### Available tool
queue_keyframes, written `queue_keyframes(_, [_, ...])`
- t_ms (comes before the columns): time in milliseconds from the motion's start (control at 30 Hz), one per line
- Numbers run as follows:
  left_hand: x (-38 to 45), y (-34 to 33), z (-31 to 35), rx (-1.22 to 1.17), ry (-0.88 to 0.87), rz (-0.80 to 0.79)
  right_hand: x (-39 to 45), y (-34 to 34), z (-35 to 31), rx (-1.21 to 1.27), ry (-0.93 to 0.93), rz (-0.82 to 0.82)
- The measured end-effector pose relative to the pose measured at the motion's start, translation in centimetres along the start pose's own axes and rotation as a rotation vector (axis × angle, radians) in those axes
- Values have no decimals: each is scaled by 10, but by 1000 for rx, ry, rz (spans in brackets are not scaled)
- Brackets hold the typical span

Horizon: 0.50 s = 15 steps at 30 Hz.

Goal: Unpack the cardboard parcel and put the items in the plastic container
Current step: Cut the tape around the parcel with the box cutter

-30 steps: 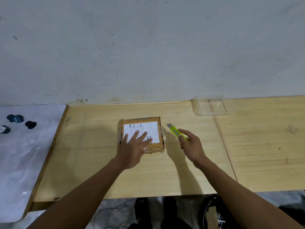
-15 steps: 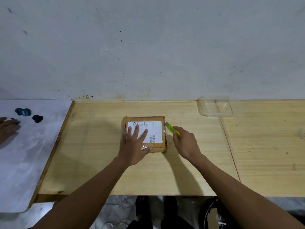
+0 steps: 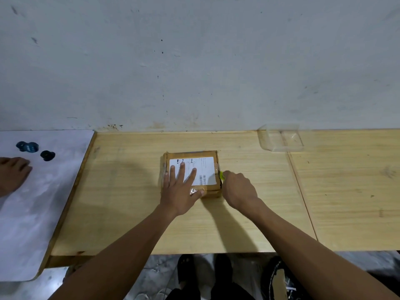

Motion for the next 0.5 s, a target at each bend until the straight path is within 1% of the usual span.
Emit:
queue_keyframes(167, [0,1,1,2,-12,-11,-26,-20,10,82,-46,-55])
queue_keyframes(333, [1,4,0,-23,-34,-9,-33,-16,24,238,-60,16])
queue_keyframes(500, [5,18,-17,17,-128,7,-36,-11,38,381,-101,117])
Point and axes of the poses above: each hand's wrist, its own x-axis towards the middle knuckle, its own y-axis out of the back of the hand, z = x × y, the point moved 3 cm from there along x, towards the middle knuckle, and after that the axes turned 15 degrees about z, right-handed, at the moved point
